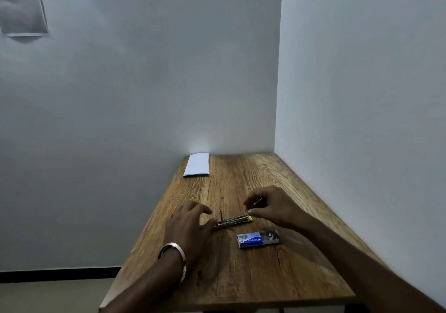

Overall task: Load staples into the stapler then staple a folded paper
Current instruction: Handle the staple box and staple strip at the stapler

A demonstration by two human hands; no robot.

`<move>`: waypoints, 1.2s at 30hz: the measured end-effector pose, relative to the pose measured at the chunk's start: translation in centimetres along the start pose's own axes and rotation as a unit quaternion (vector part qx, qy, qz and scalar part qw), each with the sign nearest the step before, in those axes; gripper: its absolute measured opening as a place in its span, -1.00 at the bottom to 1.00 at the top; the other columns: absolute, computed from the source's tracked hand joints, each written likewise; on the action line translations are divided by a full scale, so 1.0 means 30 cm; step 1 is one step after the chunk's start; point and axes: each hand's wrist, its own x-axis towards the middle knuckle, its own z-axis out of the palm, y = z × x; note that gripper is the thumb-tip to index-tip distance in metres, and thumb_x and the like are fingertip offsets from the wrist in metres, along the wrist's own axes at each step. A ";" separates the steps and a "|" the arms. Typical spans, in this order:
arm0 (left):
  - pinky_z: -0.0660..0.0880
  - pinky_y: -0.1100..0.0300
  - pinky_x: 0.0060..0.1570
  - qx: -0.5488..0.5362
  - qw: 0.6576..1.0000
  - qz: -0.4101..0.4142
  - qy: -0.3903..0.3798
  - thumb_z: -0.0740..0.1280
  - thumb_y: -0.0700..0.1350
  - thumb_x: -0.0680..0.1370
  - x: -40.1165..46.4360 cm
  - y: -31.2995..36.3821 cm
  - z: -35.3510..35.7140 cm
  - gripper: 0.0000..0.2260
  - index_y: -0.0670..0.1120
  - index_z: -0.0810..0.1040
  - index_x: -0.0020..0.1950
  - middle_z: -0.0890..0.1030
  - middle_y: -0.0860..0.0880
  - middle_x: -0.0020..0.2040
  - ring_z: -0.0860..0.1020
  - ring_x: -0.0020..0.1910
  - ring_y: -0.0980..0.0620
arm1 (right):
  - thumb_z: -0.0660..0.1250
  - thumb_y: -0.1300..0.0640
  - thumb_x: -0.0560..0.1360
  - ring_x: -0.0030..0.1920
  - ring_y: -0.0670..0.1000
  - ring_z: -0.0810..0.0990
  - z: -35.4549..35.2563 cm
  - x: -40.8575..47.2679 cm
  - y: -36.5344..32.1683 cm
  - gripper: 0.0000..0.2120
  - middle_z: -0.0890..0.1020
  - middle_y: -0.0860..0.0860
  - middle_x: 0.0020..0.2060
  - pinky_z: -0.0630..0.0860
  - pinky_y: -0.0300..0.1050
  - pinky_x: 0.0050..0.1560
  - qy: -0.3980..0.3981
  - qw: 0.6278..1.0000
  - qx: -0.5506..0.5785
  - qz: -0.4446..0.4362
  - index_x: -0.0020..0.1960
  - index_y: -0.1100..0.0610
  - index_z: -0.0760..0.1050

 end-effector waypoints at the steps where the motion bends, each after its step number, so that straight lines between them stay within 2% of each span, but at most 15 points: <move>1: 0.42 0.15 0.10 0.019 0.999 -0.003 -0.032 0.32 0.22 0.49 0.003 -0.010 0.007 -0.74 0.20 0.54 0.13 0.50 0.21 0.18 0.46 0.19 0.12 | 0.53 0.26 0.43 -0.11 -0.21 0.69 0.011 0.018 -0.008 -0.79 0.70 -0.12 -0.14 0.60 -0.34 -0.06 -0.001 1.000 -0.005 -0.005 0.04 0.08 0.66; 3: 0.42 0.13 0.15 0.027 0.996 -0.003 -0.084 0.28 0.26 0.49 0.008 -0.020 0.018 -0.68 0.20 0.52 0.20 0.50 0.21 0.22 0.45 0.20 0.11 | 0.54 0.26 0.41 -0.12 -0.23 0.69 0.033 0.053 -0.021 -0.75 0.69 -0.14 -0.16 0.59 -0.38 -0.08 -0.012 1.000 -0.008 -0.010 0.07 0.11 0.66; 7: 0.50 0.09 0.09 0.021 0.991 0.019 -0.132 0.28 0.23 0.51 0.013 -0.023 0.024 -0.69 0.18 0.56 0.18 0.56 0.17 0.13 0.49 0.08 0.13 | 0.55 0.30 0.39 -0.17 -0.22 0.71 0.072 0.106 -0.026 -0.71 0.71 -0.14 -0.20 0.60 -0.37 -0.12 -0.054 0.998 -0.025 -0.011 0.09 0.15 0.64; 13: 0.49 0.09 0.08 0.019 0.991 0.030 -0.130 0.28 0.21 0.52 0.010 -0.021 0.021 -0.70 0.15 0.56 0.20 0.56 0.15 0.13 0.48 0.08 0.12 | 0.54 0.29 0.41 -0.13 -0.21 0.71 0.094 0.138 -0.014 -0.69 0.74 0.01 -0.10 0.63 -0.33 -0.08 -0.102 0.992 -0.068 -0.027 0.13 0.15 0.61; 21: 0.49 0.09 0.10 0.006 0.992 0.029 -0.124 0.29 0.18 0.53 0.006 -0.021 0.019 -0.73 0.15 0.57 0.17 0.56 0.16 0.13 0.48 0.09 0.12 | 0.52 0.33 0.41 -0.17 -0.22 0.72 0.084 0.143 -0.008 -0.70 0.74 0.00 -0.12 0.60 -0.37 -0.15 -0.121 0.991 -0.054 -0.020 0.12 0.18 0.61; 25: 0.51 0.13 0.08 -0.007 0.993 0.034 -0.116 0.29 0.14 0.54 0.009 -0.017 0.018 -0.76 0.12 0.60 0.15 0.58 0.13 0.10 0.49 0.06 0.13 | 0.53 0.35 0.40 -0.17 -0.20 0.72 0.077 0.144 -0.009 -0.69 0.73 -0.04 -0.16 0.62 -0.33 -0.12 -0.130 0.990 -0.046 -0.026 0.12 0.19 0.61; 36: 0.52 0.15 0.04 -0.025 0.994 0.032 -0.106 0.33 0.11 0.53 0.014 -0.021 0.027 -0.78 0.11 0.63 0.13 0.59 0.14 0.05 0.50 0.02 0.15 | 0.54 0.33 0.39 -0.14 -0.17 0.73 0.078 0.132 0.005 -0.71 0.75 0.02 -0.11 0.64 -0.30 -0.06 -0.111 0.992 -0.046 -0.038 0.10 0.19 0.63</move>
